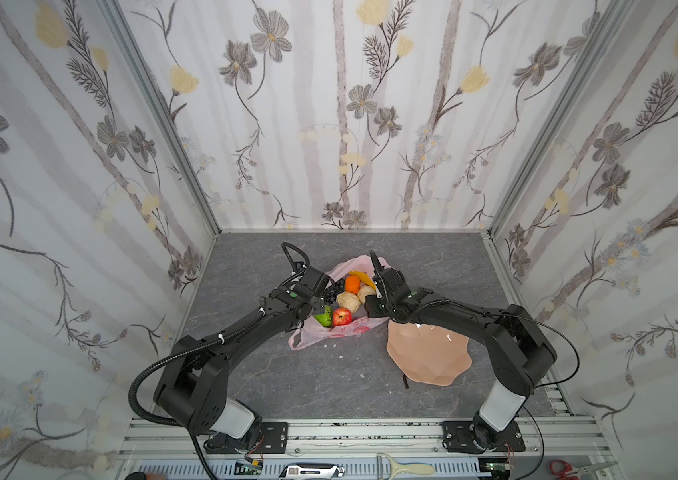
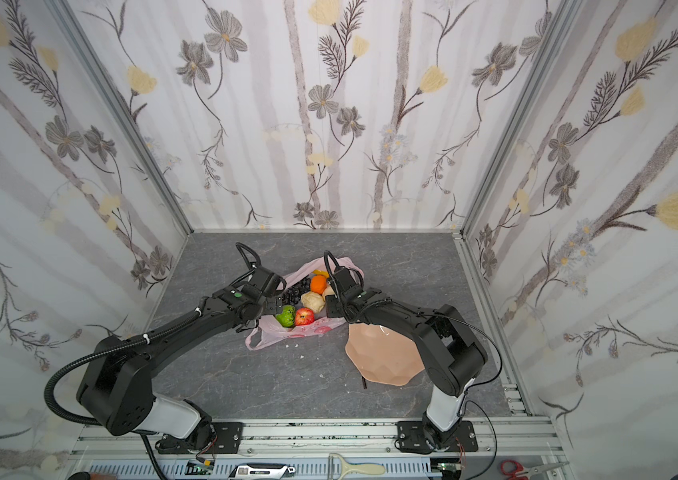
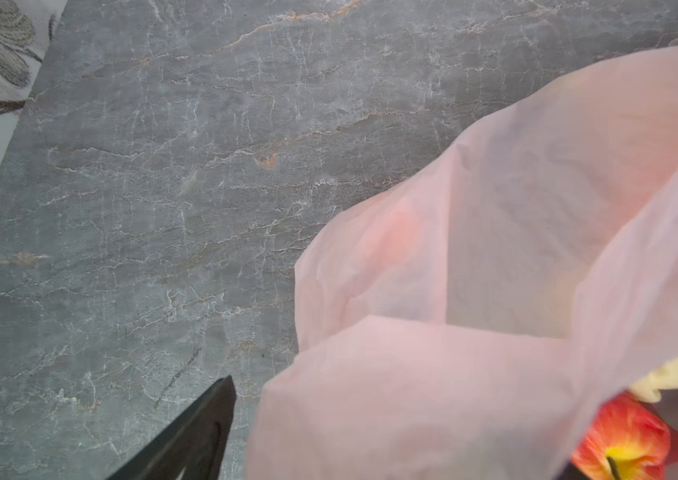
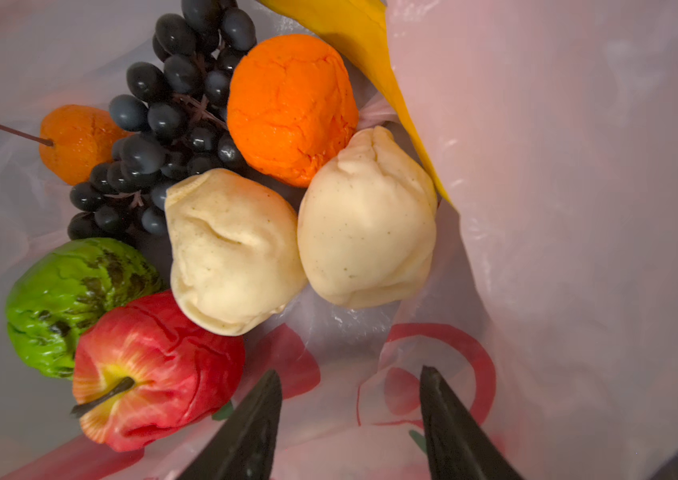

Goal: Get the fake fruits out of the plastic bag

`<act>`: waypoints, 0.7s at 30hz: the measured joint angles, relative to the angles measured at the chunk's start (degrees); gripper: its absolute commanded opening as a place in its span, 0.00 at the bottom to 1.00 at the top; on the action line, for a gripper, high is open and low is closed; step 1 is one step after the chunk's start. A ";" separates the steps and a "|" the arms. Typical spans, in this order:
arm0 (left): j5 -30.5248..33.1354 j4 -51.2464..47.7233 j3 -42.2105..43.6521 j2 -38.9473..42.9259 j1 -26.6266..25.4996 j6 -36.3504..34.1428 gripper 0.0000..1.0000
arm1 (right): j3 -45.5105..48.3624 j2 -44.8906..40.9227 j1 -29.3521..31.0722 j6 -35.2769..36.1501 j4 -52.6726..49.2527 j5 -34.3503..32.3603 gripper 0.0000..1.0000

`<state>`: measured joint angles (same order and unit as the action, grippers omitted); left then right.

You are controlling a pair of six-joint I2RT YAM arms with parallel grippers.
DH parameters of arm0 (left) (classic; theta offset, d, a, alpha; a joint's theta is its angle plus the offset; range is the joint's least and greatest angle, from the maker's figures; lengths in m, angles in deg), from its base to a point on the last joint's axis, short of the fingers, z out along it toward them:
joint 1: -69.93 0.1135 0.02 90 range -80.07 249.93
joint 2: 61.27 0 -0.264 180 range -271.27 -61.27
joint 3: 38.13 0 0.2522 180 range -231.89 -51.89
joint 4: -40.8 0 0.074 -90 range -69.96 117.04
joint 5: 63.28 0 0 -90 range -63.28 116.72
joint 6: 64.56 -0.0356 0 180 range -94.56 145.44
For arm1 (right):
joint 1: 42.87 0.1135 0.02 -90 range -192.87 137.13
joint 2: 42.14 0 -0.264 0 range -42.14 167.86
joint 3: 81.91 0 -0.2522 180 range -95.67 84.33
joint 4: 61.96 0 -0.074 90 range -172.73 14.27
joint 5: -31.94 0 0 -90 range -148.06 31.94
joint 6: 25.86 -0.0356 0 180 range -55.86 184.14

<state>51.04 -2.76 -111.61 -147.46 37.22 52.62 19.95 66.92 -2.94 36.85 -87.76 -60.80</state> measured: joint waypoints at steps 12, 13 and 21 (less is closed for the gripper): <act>-3.74 3.82 3.08 -2.67 4.87 1.51 0.46 | -13.16 7.02 2.97 6.40 -2.78 2.80 0.54; -4.55 4.66 4.02 -1.95 5.14 1.77 0.43 | -14.67 8.11 3.21 6.95 -3.82 2.93 0.54; -9.60 11.96 10.03 2.23 5.64 3.04 0.22 | -22.69 14.82 3.21 10.86 -9.86 -0.42 0.56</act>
<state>41.44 9.20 -101.58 -145.23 42.86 55.65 -2.74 81.74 0.27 47.72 -97.62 -61.22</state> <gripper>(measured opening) 0.253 0.557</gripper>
